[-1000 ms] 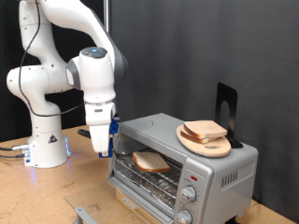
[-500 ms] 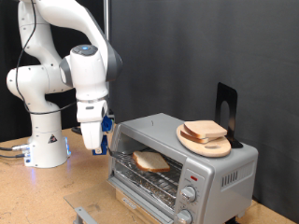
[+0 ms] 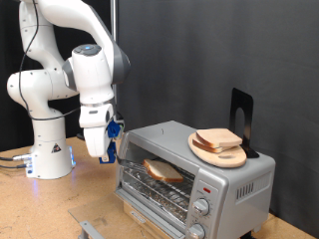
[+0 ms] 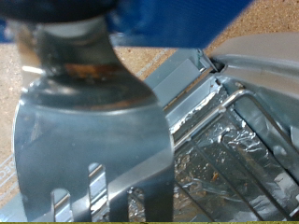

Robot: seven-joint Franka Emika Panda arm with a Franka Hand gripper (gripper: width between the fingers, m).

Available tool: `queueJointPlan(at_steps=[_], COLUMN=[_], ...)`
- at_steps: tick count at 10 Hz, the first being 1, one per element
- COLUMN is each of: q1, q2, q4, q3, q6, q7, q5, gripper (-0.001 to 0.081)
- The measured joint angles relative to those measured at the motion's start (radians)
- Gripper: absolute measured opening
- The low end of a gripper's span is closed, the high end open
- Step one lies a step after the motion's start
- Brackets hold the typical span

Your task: Make a piece of toast with the oven

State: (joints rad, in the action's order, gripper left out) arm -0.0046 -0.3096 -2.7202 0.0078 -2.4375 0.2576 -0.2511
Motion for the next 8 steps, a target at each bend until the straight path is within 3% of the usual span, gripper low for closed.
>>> queueJointPlan(at_steps=[4, 8], q1=[-0.008, -0.053], q2=[-0.008, -0.07], q4=[-0.005, -0.063], q3=[-0.026, -0.071], q6=[0.038, 0.064], q7=[0.05, 0.084], q5=[0.013, 0.027], gripper=[0.0433, 0.0433])
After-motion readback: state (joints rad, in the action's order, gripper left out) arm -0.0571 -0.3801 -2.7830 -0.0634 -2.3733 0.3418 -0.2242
